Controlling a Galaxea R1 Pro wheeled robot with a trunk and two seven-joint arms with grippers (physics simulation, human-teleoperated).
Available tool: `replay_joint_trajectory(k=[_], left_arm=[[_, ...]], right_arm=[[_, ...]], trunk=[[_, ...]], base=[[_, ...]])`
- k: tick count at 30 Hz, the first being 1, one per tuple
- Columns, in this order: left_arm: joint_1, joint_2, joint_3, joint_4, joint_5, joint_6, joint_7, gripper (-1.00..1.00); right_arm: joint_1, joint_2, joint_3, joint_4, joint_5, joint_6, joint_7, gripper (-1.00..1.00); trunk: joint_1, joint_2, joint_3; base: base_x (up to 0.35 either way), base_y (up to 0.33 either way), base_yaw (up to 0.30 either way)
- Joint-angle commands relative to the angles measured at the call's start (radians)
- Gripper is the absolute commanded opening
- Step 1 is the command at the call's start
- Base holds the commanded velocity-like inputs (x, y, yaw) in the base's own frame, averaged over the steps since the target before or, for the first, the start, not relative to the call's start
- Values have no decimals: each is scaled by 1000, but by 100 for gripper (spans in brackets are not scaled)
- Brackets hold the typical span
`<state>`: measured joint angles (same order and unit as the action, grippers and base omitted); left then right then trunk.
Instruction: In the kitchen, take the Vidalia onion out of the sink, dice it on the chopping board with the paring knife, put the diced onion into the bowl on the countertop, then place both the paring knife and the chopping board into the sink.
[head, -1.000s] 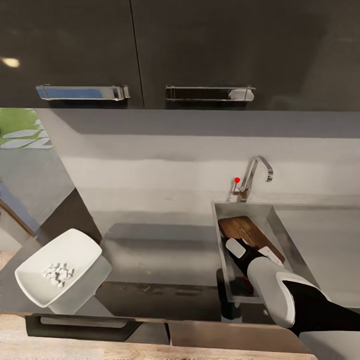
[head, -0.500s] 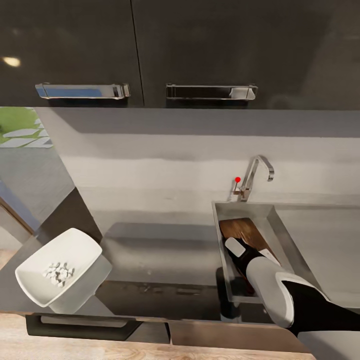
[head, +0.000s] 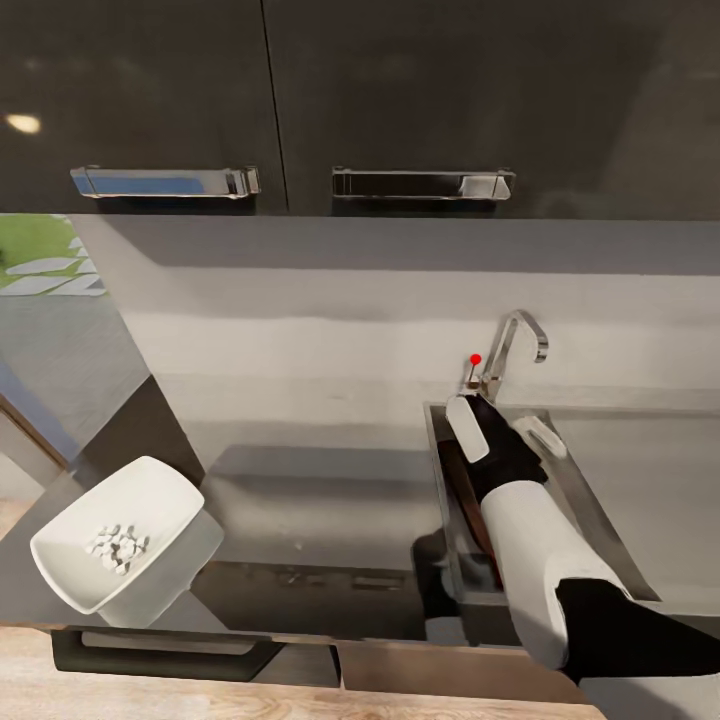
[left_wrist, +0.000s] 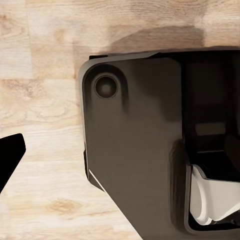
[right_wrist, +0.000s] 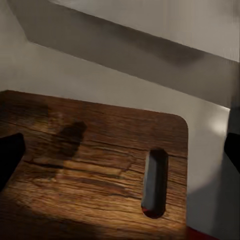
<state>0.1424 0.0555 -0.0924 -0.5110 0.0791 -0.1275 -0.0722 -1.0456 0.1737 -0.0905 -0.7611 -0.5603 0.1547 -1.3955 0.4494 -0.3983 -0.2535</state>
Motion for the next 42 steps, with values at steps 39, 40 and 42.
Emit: replay_joint_trajectory(k=[39, 40, 42], left_arm=[[0, 1, -6, -1, 8, -1, 0, 100], [0, 1, -6, -1, 8, -1, 0, 100], [0, 1, -6, -2, 8, -1, 0, 100]], right_arm=[[541, -283, 658, -842, -16, 180, 440, 100], [541, -283, 658, -842, -16, 180, 440, 100], [541, -283, 658, -841, -16, 180, 440, 100]], trunk=[[1, -2, -2], [1, -2, -2], [1, -2, -2]], base=[[-101, 73, 0], [-262, 208, 0], [-262, 208, 0]])
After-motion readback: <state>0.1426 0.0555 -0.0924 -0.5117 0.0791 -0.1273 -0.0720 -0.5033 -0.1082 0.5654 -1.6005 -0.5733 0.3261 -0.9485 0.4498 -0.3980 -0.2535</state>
